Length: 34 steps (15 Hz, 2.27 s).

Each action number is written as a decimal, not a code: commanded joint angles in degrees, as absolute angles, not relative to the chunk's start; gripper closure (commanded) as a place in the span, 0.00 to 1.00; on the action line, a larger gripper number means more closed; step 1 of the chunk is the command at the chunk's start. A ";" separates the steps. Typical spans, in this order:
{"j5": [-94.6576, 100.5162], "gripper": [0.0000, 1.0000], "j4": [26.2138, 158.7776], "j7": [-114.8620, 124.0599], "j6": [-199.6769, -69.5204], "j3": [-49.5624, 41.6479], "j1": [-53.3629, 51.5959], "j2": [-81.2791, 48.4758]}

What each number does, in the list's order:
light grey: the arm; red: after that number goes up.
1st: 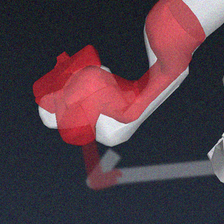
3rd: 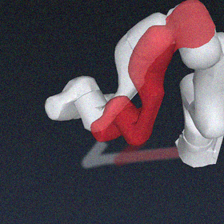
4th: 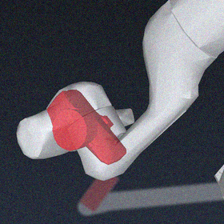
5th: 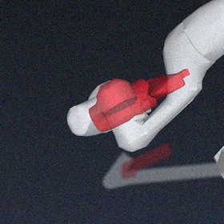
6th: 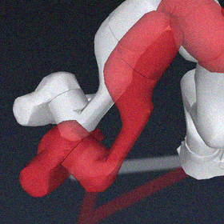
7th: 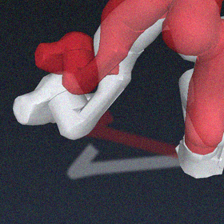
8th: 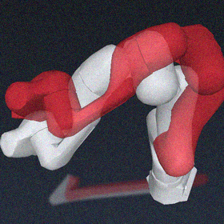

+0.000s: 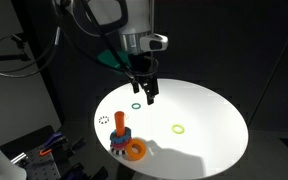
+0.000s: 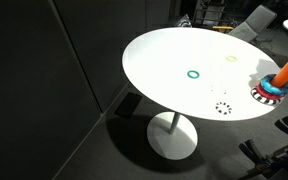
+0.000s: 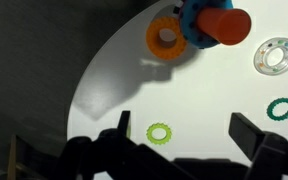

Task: Pick up the orange ring and place it on the stack of rings

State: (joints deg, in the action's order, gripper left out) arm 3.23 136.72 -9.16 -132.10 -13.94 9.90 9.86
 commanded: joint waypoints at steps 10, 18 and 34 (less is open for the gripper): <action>1.87 0.00 136.49 -16.16 -139.78 -15.16 13.51 -3.66; 1.79 0.00 137.44 -14.79 -139.21 -14.48 13.28 -3.02; -4.26 0.00 137.80 -20.47 -149.71 -12.81 19.10 -16.23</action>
State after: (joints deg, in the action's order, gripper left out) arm -1.44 137.75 -17.33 -147.26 -14.90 17.09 -14.39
